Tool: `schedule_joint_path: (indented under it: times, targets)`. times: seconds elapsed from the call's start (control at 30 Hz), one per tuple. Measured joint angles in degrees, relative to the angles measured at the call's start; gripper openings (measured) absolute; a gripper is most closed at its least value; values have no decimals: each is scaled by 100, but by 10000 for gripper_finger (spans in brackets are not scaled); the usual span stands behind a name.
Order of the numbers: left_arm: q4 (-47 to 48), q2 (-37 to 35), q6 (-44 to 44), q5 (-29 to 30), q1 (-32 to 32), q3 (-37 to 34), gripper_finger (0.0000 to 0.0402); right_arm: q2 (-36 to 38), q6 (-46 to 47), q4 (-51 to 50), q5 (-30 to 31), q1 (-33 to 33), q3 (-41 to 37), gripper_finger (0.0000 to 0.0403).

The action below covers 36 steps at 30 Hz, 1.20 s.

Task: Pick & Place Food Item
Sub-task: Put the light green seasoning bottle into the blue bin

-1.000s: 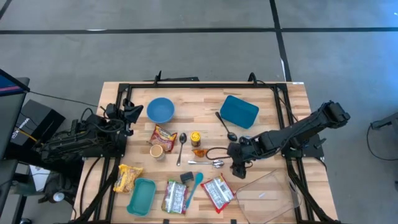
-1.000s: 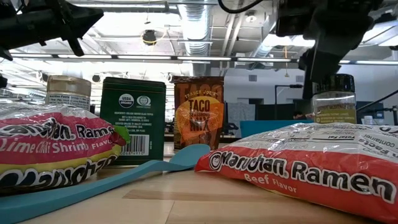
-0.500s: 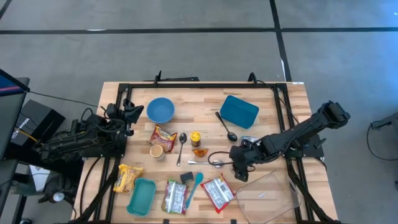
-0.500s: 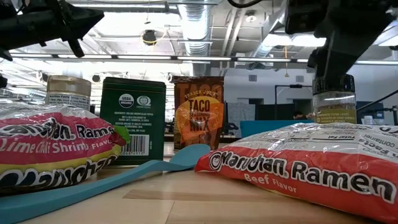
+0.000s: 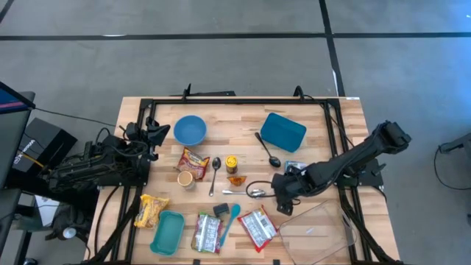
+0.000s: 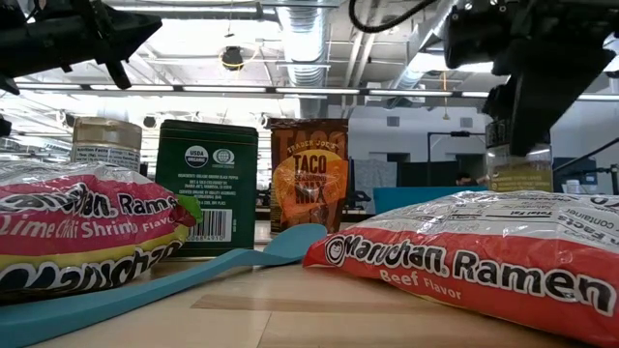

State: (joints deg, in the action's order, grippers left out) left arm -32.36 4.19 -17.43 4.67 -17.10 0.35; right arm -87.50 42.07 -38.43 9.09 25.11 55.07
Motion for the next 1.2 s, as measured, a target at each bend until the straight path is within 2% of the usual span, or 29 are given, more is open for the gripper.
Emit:
schedule_joint_path:
  times: [0.23,0.73,1.1,1.2]
  targets:
    - [-2,0,0,0,0,-1,2,-377,0,-49,-7,-5,-4,276]
    - [-2,0,0,0,0,-1,2,-322,-5,10,-18,-5,-4,272]
    - [-2,0,0,-2,0,0,2,-322,-23,14,-21,-5,-4,198]
    - [-2,0,0,-1,0,0,2,-322,-51,14,-20,-5,-4,191]
